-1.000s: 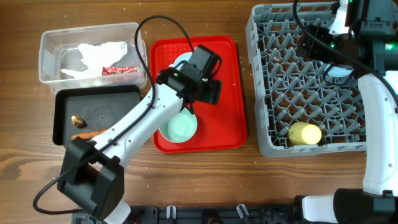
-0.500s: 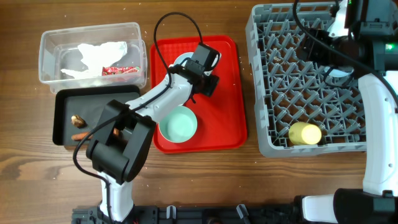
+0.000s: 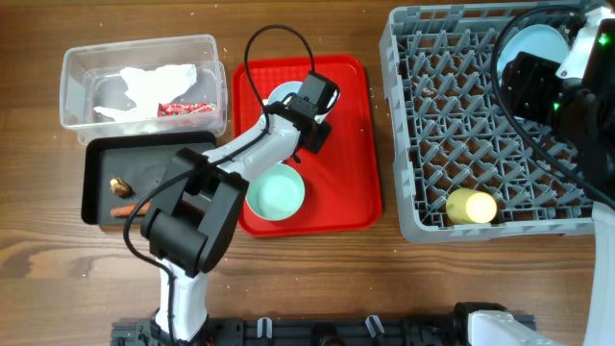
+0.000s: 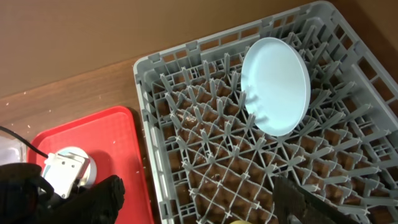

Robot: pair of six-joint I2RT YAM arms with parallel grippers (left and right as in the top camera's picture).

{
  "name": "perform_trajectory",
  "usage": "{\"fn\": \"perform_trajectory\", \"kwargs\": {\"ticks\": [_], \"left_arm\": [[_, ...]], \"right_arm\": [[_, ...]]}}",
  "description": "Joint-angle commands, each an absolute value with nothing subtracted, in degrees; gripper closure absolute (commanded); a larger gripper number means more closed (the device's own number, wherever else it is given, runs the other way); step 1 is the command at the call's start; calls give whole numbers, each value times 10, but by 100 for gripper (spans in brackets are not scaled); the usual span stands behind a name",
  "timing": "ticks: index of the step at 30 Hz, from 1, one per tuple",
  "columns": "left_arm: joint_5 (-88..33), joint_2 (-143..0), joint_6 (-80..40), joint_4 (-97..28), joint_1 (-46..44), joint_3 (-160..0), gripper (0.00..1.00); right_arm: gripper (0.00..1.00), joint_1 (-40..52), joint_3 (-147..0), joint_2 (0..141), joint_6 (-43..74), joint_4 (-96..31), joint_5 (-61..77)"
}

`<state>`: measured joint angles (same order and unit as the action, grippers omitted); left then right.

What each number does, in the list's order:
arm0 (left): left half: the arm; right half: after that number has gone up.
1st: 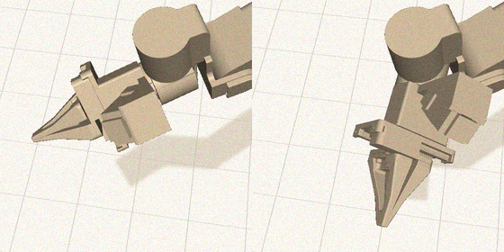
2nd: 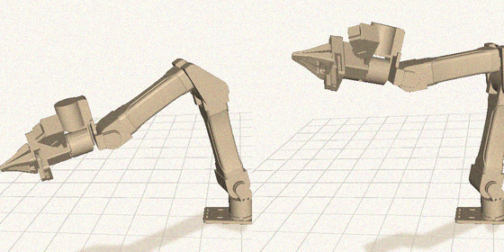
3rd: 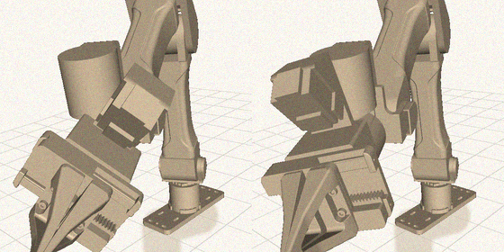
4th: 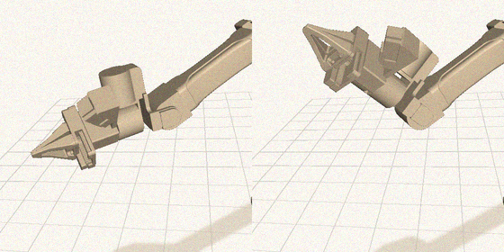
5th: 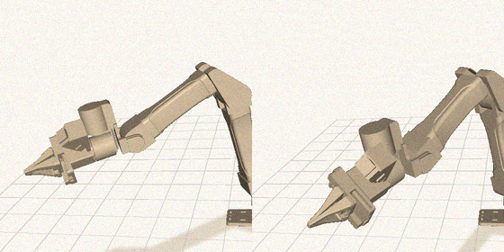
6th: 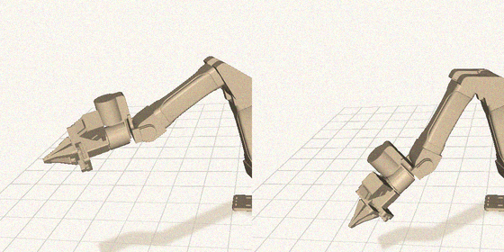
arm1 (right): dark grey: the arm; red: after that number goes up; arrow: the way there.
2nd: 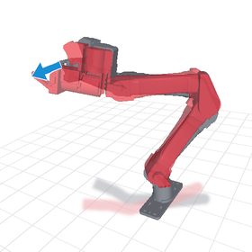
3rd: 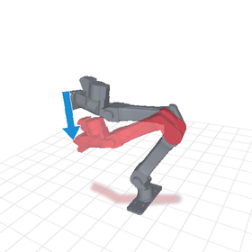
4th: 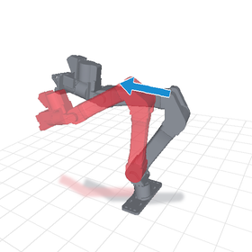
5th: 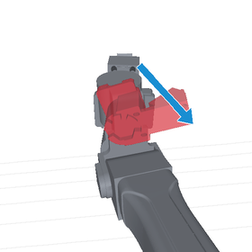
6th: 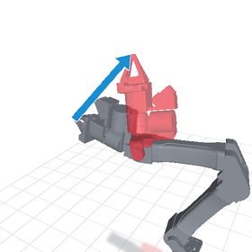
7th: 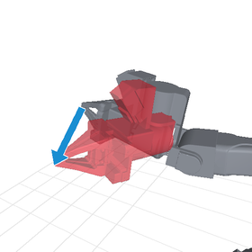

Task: Sort waste into correct bins and load items into the dishwasher rack
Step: 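Grasp the blue bowl of rice with the left gripper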

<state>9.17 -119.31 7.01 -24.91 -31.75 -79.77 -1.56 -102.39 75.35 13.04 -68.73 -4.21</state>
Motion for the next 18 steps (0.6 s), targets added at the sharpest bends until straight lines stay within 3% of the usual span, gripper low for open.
{"fn": "perform_trajectory", "kwargs": {"ticks": [1, 8, 13, 18], "left_arm": [[100, -1200, 73, -251, -317, -802, 64], [102, -1200, 72, -270, -317, -802, 92], [103, -1180, 58, -266, -317, -809, 94], [103, -1158, 53, -271, -317, -816, 88]], "right_arm": [[21, -16, -1027, 758, 137, -681, -56], [21, -16, -1027, 814, 142, -682, -55], [21, -16, -1027, 822, 142, -677, -55], [20, -16, -1027, 822, 141, -678, -55]]}}
